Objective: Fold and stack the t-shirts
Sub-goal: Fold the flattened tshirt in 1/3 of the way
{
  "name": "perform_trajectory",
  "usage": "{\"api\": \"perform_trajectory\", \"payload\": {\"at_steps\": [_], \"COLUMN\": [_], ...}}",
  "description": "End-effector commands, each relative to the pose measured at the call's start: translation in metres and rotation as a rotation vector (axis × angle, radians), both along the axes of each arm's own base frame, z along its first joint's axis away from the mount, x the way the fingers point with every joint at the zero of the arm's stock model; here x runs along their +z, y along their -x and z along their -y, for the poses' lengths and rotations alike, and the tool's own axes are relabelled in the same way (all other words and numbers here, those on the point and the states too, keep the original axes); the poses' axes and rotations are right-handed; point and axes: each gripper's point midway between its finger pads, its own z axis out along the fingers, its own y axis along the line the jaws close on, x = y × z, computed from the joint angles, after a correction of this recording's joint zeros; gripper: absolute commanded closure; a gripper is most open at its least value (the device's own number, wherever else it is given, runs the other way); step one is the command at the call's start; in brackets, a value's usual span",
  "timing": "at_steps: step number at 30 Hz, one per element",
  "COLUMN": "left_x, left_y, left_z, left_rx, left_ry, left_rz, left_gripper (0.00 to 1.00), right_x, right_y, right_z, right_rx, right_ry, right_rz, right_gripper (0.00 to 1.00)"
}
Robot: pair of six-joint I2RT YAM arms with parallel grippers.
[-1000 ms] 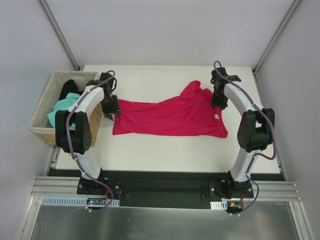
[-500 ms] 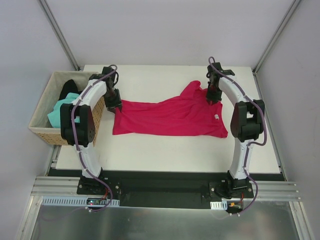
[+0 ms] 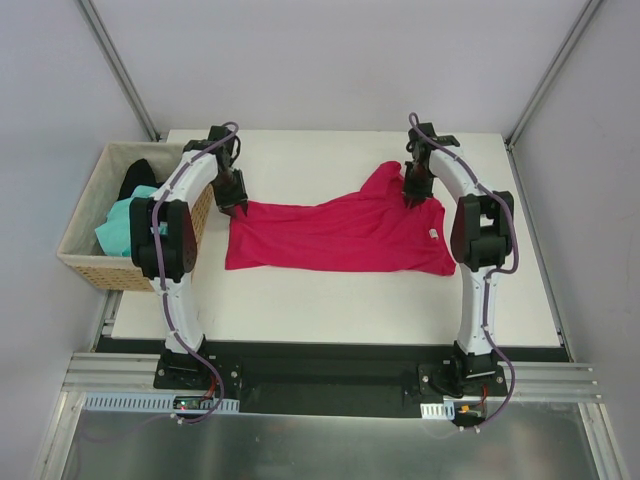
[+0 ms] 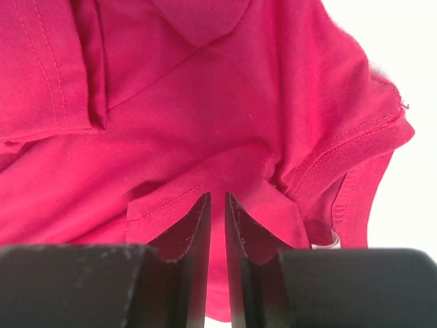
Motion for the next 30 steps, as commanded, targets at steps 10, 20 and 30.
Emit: {"api": "perform_trajectory", "payload": {"at_steps": [10, 20, 30], "left_x": [0.017, 0.034, 0.045], "left_y": [-0.006, 0.006, 0.026], "left_z": [0.007, 0.008, 0.015], "left_rx": [-0.029, -0.031, -0.056], "left_ry": [0.027, 0.029, 0.023], "left_rz": [0.023, 0.056, 0.072], "left_gripper": [0.72, 0.73, 0.73], "right_x": [0.083, 0.092, 0.04], "right_y": [0.003, 0.073, 0.136], "right_z": [0.042, 0.055, 0.057], "right_rx": [-0.099, -0.291, -0.379], "right_ry": [0.107, 0.058, 0.025], "right_rz": [0.224, 0.329, 0.21], "right_gripper": [0.84, 0.79, 0.74]}}
